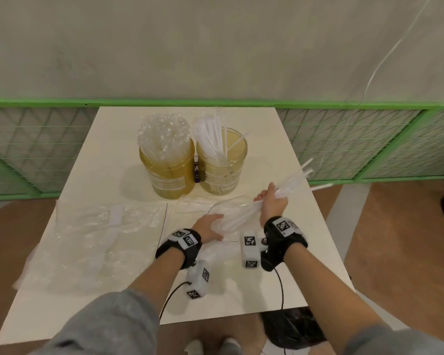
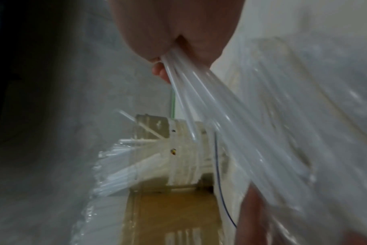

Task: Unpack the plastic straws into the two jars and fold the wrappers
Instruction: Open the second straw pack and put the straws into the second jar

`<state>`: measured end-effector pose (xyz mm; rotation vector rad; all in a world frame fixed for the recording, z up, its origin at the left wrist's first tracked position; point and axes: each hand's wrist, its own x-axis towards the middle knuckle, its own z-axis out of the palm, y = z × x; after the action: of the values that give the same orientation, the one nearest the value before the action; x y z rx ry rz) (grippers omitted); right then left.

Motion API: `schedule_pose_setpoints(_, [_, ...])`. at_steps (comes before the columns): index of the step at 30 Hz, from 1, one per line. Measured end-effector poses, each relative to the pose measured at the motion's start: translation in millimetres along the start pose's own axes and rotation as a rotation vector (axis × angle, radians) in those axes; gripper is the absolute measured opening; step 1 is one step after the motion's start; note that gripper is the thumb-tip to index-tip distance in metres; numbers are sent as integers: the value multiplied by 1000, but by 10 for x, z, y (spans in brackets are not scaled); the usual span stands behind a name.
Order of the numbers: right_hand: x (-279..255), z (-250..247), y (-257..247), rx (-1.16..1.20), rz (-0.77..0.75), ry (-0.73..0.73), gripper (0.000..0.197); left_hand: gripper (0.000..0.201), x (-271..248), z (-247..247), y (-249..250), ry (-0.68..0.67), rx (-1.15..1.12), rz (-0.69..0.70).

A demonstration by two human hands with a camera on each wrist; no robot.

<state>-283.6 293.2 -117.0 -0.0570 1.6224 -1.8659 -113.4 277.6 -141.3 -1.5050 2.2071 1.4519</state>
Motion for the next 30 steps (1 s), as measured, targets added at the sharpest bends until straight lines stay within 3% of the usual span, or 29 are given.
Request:
schedule_pose_setpoints(4, [22, 15, -389, 33, -144, -11, 25, 68, 46, 3, 10, 18, -72, 41])
schedule_pose_setpoints(6, [-9, 48, -548, 42, -206, -67, 23, 54, 49, 17, -7, 81, -218, 73])
schedule_pose_setpoints(8, [-55, 93, -727, 66, -262, -139, 21, 34, 19, 6, 18, 242, -445, 85])
schedule_pose_setpoints(11, [-140, 165, -983, 105, -352, -169, 20, 30, -30, -30, 40, 422, -717, 28])
schedule_pose_setpoints(15, [-362, 305, -1166, 191, -426, -220, 23, 19, -105, -115, 133, 724, -769, 0])
schedule_pose_setpoints(16, [-419, 349, -1167, 205, -427, -249, 22, 19, -145, -161, 194, 713, -890, 4])
schedule_pose_setpoints(19, [-527, 450, -1108, 238, -402, -307, 25, 50, -244, -288, 343, 265, -1498, -11])
schedule_pose_setpoints(21, [-552, 469, -1086, 224, -388, -335, 27, 59, -240, -343, 334, 76, -1680, -33])
schedule_pose_setpoints(30, [-658, 431, -1067, 168, -419, -334, 24, 36, -240, -317, 444, 37, -1671, -140])
